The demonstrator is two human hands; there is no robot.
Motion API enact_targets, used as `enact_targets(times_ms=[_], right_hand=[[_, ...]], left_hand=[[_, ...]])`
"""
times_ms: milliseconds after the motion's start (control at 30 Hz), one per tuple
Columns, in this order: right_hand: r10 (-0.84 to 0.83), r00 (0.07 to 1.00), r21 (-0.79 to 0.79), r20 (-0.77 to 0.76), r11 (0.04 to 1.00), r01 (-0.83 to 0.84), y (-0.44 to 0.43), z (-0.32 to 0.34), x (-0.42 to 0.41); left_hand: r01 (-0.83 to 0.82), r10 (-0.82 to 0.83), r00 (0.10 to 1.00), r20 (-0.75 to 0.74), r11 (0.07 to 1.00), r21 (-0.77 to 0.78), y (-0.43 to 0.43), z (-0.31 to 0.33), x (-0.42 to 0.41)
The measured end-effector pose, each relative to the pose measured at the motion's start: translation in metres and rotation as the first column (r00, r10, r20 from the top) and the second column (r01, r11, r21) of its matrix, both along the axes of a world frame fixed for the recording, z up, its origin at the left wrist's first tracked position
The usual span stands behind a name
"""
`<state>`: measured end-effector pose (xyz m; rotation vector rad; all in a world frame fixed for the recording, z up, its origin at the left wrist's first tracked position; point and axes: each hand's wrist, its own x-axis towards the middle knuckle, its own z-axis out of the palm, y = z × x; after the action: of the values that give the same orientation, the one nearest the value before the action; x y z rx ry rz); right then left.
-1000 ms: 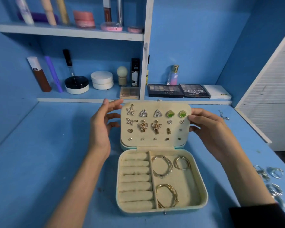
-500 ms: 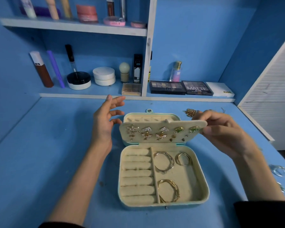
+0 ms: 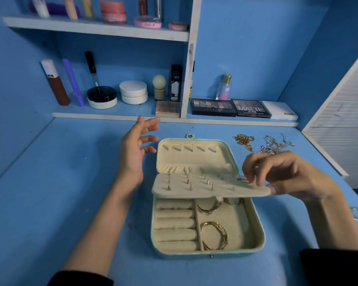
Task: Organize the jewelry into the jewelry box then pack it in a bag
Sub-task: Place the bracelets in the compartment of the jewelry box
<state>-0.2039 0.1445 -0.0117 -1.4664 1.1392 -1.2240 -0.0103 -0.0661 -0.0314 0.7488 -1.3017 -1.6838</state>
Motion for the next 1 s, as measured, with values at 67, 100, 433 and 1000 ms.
enact_targets(times_ms=[67,100,433,1000], right_hand=[[0.040,0.999,0.025,-0.036,0.999,-0.039,0.001,0.000,-0.001],[0.056,0.997,0.035,-0.055,0.998,-0.055,0.001,-0.001,-0.001],[0.150,0.972,0.106,-0.179,0.985,-0.133,0.005,-0.003,-0.005],[-0.804,0.356,-0.119,-0.476,0.460,0.880,-0.042,-0.035,0.016]], left_hand=[[-0.006,0.006,1.000,0.001,1.000,0.010,0.000,0.000,0.000],[-0.009,0.009,1.000,0.002,1.000,0.013,0.000,-0.001,0.000],[-0.022,0.022,1.000,0.020,1.000,0.015,0.000,-0.002,0.000],[0.090,0.325,0.742,0.587,0.819,-0.567,-0.011,-0.023,0.002]])
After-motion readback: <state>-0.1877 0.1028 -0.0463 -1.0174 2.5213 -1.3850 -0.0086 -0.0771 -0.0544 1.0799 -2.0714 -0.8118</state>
